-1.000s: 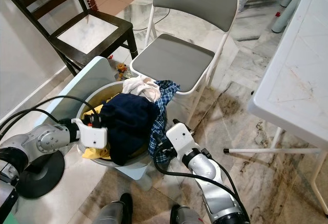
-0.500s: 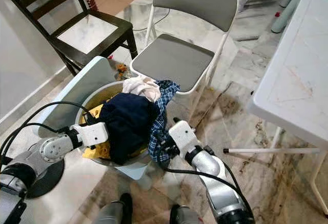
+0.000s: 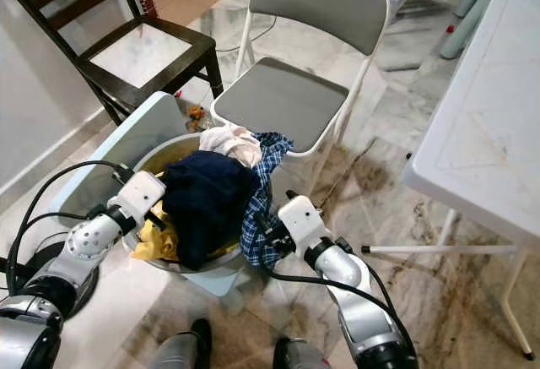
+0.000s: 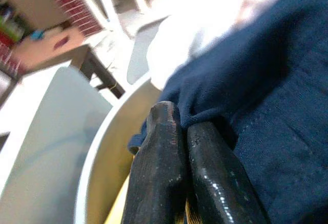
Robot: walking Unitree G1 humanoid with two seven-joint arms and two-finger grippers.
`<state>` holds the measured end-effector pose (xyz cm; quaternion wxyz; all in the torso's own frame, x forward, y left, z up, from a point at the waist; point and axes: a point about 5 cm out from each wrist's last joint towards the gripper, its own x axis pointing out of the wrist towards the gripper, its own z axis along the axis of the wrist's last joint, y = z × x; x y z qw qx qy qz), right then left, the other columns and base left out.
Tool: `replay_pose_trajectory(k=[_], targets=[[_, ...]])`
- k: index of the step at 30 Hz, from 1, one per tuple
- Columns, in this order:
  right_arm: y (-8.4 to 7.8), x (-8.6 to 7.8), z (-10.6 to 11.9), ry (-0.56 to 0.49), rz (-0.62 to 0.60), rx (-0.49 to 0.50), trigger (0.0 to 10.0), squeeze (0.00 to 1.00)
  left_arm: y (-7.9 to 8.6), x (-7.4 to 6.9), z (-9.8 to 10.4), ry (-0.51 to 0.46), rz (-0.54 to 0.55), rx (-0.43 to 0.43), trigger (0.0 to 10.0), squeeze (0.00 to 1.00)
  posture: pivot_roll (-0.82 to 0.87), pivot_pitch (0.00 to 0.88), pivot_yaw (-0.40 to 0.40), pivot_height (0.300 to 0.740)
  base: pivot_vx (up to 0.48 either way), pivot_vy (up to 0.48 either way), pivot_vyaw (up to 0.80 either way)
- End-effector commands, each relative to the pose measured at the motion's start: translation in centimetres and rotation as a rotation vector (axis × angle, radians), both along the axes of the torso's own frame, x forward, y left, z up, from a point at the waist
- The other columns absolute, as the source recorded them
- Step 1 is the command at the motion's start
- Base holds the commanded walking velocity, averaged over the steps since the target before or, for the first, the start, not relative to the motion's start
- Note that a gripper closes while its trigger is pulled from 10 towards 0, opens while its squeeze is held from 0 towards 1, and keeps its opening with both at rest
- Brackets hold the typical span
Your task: Hang hanger
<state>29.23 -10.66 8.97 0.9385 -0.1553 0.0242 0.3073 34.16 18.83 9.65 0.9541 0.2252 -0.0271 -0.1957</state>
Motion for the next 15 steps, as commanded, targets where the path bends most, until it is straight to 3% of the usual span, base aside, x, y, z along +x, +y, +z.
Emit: replay_pose_trajectory(k=[1,7,10,12,15], targets=[[0.2,-0.2,-0.3,0.017,0.026,-0.005,10.0,0.00,0.1,-0.1,-0.4,0.029,0.028,-0.068,0.0,0.00,0.12,0.216,-0.068,0.740,0.000,0.000,0.00],[0.0,0.3,-0.4,0.012,0.021,-0.019,10.0,0.00,-2.1,0.7,0.4,0.083,0.004,-0.280,0.0,0.00,0.13,0.182,-0.062,0.740,0.000,0.000,0.00],[0.0,0.4,-0.4,0.007,0.022,-0.023,10.0,0.00,-2.8,0.9,0.8,0.093,-0.021,-0.334,0.0,0.00,0.12,0.170,-0.050,0.740,0.000,0.000,0.00],[-0.2,1.0,-0.1,-0.012,-0.035,-0.004,10.0,0.00,-4.4,1.2,1.6,0.107,-0.064,-0.437,0.0,0.00,0.10,0.162,-0.050,0.740,0.000,0.000,0.00],[-0.1,1.2,0.3,-0.019,-0.060,0.033,10.0,0.00,-5.0,1.4,2.3,0.101,-0.087,-0.471,0.0,0.00,0.10,0.158,-0.047,0.740,0.000,0.000,0.00]])
